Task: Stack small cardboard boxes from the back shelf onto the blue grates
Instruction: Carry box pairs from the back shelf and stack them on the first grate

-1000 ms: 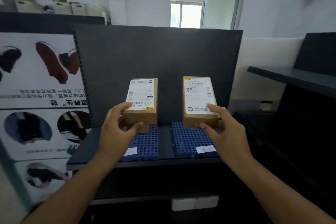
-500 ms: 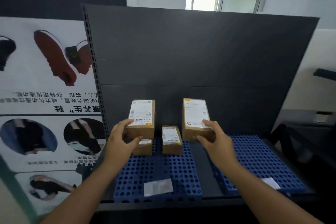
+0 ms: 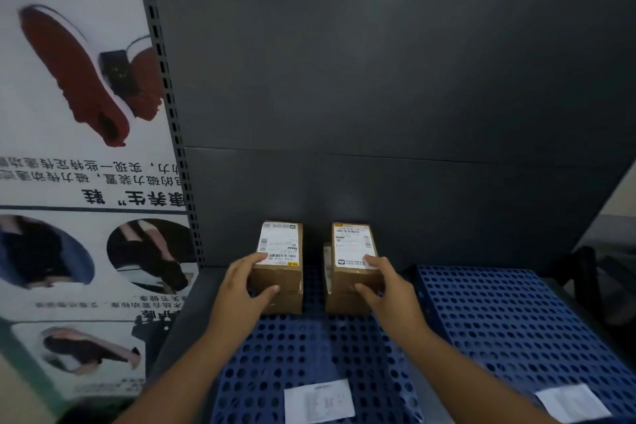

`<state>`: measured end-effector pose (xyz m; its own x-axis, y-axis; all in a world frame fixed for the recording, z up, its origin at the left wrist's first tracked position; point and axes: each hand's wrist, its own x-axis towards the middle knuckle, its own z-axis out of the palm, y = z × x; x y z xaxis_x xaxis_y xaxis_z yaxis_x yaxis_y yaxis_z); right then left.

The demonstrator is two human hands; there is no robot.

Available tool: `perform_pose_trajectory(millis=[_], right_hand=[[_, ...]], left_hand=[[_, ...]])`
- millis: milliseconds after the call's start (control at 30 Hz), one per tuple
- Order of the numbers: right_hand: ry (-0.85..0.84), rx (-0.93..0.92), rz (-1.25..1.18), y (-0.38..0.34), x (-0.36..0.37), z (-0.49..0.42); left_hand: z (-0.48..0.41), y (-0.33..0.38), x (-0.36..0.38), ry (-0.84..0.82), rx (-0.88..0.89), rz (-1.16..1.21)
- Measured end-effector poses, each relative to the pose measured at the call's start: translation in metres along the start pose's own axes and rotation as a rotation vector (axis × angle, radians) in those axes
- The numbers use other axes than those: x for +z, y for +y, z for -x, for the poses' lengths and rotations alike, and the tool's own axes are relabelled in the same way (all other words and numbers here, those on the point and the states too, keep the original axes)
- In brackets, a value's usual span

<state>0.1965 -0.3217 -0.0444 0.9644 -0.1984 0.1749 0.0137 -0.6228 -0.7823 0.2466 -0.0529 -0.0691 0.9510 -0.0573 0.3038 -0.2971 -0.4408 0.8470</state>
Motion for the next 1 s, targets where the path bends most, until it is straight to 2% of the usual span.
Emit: perform_pose_trajectory(millis=[433,600,700,833,1000], right_hand=[[-0.055,-0.036,0.033,0.001,0.0,-0.001],[-0.039,-0.041,0.023,-0.003,-0.017,0.012],[0.019,-0.037,0.077,-0.01,-0.043,0.026],[0.143,-0.091,0.16,-0.022,-0.099,0.052],[0.283,-0.123,0.24,-0.03,-0.186,0.111]], left_hand=[[0.001,0.0,0.001,-0.024,-0.009,0.018],[0.009,0.014,-0.006,-0.012,0.045,-0.09],[0.01,0.038,-0.009,0.021,0.108,-0.196],[0.015,0.096,-0.003,0.049,0.231,-0.218],[0.048,0.183,0.027,-0.047,0.401,-0.208]])
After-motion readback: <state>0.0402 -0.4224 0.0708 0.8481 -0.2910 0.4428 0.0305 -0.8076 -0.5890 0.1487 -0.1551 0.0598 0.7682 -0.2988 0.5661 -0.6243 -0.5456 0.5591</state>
